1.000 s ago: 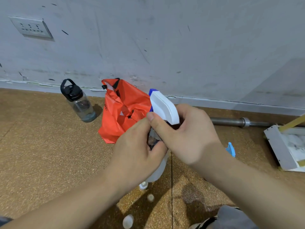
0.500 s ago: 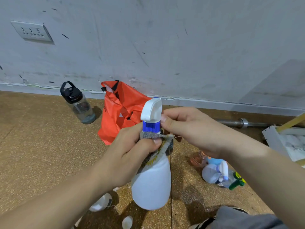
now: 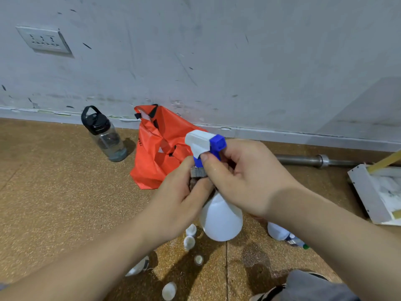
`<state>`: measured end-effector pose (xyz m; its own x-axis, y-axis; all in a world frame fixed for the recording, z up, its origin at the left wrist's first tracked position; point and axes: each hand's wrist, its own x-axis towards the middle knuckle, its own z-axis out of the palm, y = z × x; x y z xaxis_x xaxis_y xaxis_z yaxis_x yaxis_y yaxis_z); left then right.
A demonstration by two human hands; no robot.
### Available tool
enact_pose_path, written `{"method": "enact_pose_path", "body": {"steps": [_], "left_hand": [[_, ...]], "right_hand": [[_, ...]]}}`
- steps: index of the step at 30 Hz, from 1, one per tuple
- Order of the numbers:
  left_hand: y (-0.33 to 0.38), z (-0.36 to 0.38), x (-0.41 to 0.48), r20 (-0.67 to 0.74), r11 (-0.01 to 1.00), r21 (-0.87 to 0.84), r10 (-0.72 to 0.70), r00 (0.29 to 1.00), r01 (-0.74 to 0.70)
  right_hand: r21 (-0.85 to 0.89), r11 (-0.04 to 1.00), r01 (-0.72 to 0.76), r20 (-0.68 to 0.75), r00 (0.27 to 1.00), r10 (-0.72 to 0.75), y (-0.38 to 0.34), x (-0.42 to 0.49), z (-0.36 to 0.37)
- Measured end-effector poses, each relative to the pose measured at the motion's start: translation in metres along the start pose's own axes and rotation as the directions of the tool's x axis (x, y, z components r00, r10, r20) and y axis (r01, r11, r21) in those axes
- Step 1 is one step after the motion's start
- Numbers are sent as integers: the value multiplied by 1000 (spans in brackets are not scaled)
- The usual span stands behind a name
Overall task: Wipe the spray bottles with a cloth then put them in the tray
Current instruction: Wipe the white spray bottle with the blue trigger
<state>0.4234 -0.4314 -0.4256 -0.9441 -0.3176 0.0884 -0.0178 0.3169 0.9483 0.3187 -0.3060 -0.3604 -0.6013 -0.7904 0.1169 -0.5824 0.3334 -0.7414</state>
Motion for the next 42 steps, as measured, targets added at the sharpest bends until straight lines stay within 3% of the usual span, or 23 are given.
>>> {"method": "enact_pose_path", "body": {"steps": [7, 12, 17, 18, 20, 22, 25, 27, 29, 32, 34, 36, 38, 39, 40, 42], "left_hand": [[-4, 15, -3, -139, 992, 123, -17, 990, 35], [-6, 22, 0, -223, 996, -32, -91, 971, 86], [-6, 7, 1, -158, 992, 122, 43, 987, -23], [-7, 4, 1, -140, 997, 73, 14, 990, -3], [-7, -1, 2, -182, 971, -197, -172, 968, 136], [-8, -2, 5, -224, 869, -404, -397, 890, 286], [-4, -5, 8, -248, 749, -507, -601, 760, 427], [3, -7, 10, -218, 722, -546, -612, 761, 424], [10, -6, 11, -246, 790, -485, -535, 808, 376], [19, 0, 7, -269, 973, -206, -159, 950, 105], [15, 4, 1, -162, 996, 51, 84, 983, -76], [4, 7, -3, -70, 953, 239, 209, 975, -187], [-3, 7, -3, -96, 987, 109, 132, 987, -121], [-5, 7, -1, -112, 999, -48, 8, 994, -14], [-7, 6, 1, -118, 960, -233, -186, 975, 154], [-9, 7, 3, -73, 729, -556, -522, 850, 400]], "right_hand": [[-273, 954, 121, -37, 990, -136, -3, -1, 13], [-263, 956, 131, -56, 987, -150, 4, 2, 17], [-117, 988, 104, -129, 984, -119, 14, 8, 6], [-89, 990, 106, -143, 983, -118, 16, 8, 3], [7, 996, 84, -184, 980, -81, 18, 9, -5], [82, 995, 52, -206, 978, -34, 20, 11, -13], [55, 998, 31, -185, 982, -20, 23, 12, -20], [36, 999, 19, -194, 981, -11, 26, 13, -21], [30, 999, -28, -219, 975, 34, 29, 14, -22], [57, 995, -87, -236, 967, 98, 31, 14, -20], [93, 991, -92, -240, 964, 112, 28, 13, -16], [161, 985, -62, -234, 967, 99, 25, 12, -10], [241, 971, -14, -228, 971, 70, 21, 11, -7], [273, 962, -4, -217, 974, 65, 20, 12, -7], [303, 953, -3, -197, 978, 65, 21, 12, -7], [352, 935, -32, -144, 986, 88, 25, 14, -8]]}}
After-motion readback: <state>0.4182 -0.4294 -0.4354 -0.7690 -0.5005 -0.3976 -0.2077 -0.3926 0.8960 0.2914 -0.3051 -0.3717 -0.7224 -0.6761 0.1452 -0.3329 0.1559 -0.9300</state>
